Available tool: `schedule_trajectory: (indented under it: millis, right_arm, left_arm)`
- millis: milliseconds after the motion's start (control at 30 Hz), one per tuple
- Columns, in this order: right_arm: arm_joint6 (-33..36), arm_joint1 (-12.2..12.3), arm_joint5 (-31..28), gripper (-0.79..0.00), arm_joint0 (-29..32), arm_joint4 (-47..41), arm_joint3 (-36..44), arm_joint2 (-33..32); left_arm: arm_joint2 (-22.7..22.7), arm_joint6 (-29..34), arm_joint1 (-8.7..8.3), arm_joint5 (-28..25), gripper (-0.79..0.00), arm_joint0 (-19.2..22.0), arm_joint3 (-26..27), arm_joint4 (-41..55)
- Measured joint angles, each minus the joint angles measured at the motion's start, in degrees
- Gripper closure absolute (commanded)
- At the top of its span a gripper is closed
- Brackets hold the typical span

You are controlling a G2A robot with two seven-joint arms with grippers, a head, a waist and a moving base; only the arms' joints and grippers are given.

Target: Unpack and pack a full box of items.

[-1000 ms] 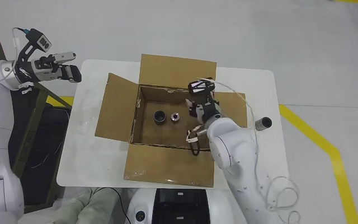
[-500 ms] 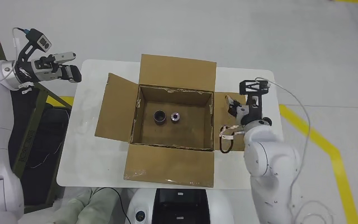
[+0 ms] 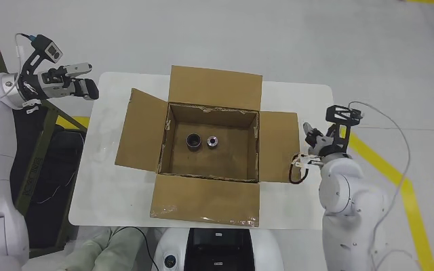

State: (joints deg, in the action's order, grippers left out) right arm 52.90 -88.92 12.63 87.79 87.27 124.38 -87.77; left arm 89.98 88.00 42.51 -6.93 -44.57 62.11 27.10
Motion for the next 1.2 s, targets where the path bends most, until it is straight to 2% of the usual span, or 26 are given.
schedule_trajectory:
  millis: [433, 1200]
  right_arm:
    - [-1.01, 0.69, 1.53, -0.542, 0.72, -2.36, -6.87, -7.05]
    - [-3.03, 1.36, 3.23, -0.57, -3.14, -6.74, -21.28, -8.36]
  left_arm:
    - [0.0, 0.0, 0.0, 0.0, -0.785, 0.0, 0.0, 0.0]
    - [0.0, 0.0, 0.0, 0.0, -0.785, 0.0, 0.0, 0.0]
